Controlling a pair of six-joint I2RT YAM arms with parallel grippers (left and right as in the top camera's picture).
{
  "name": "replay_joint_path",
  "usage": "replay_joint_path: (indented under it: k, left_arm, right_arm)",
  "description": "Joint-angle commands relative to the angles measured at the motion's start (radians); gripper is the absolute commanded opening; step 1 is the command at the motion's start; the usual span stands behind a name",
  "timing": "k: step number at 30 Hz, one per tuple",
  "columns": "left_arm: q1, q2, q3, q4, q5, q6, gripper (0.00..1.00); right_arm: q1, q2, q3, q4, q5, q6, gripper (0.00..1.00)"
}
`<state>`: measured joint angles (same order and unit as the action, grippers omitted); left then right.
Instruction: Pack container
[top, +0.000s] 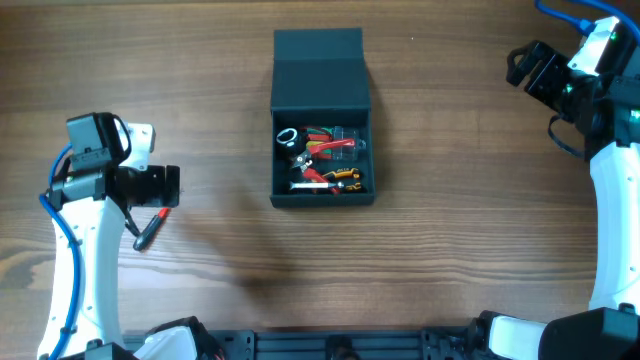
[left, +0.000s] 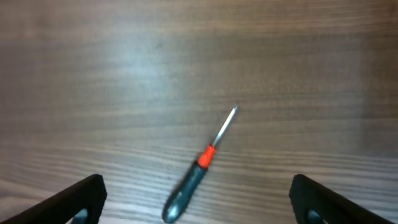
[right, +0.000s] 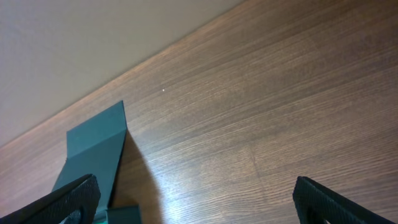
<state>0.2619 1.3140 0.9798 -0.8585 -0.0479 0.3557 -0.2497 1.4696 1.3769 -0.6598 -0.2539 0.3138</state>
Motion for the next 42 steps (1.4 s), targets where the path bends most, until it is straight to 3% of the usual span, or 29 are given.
replay_joint_path:
  k: [1,10,14,18,25,29,32,33,35,36,37,42]
  left_arm:
    - [-0.003,-0.026,0.027,-0.017,0.04,-0.054,1.0]
    - [-0.002,-0.047,0.048,-0.132,0.039,-0.054,0.96]
    - [-0.002,-0.044,0.048,-0.176,0.036,-0.129,0.95]
    - [-0.002,-0.044,0.048,-0.217,0.039,-0.128,0.95]
    - [0.003,0.005,0.048,-0.234,-0.066,0.202,0.95]
    - [0.017,0.074,0.048,-0.243,-0.035,0.239,0.9]
    - [0.017,0.083,0.048,-0.246,-0.039,0.176,0.9]
    - [0.017,0.083,0.048,-0.236,-0.04,0.093,0.92]
    - [0.017,0.083,0.048,-0.202,-0.028,-0.199,0.96]
    - [0.017,0.083,0.048,-0.19,0.018,-0.415,0.96]
    - [0.017,0.083,0.048,-0.186,0.075,-0.52,0.97]
    - [0.015,0.083,0.048,-0.155,0.43,-0.525,1.0]
  right_arm:
    - [0.0,0.0,0.006,0.001,-0.001,0.004,1.0]
    - [0.0,0.0,0.006,0.001,-0.001,0.004,1.0]
    - [0.0,0.0,0.006,0.001,-0.001,0.004,1.0]
    - [0.0,0.0,0.006,0.001,-0.001,0.004,1.0]
    - [0.0,0.0,0.006,0.001,-0.001,0.003,1.0]
    - [0.0,0.0,0.006,0.001,-0.001,0.004,1.0]
    - [0.0,0.0,0.006,0.001,-0.001,0.003,1.0]
    - [0.0,0.0,0.006,0.001,-0.001,0.003,1.0]
    - [0.0,0.0,0.006,0.001,-0.001,0.004,1.0]
    - [0.0,0.0,0.006,0.001,-0.001,0.003,1.0]
    - [0.0,0.0,0.006,0.001,-0.001,0.004,1.0]
    - [0.0,0.0,0.006,0.001,-0.001,0.004,1.0]
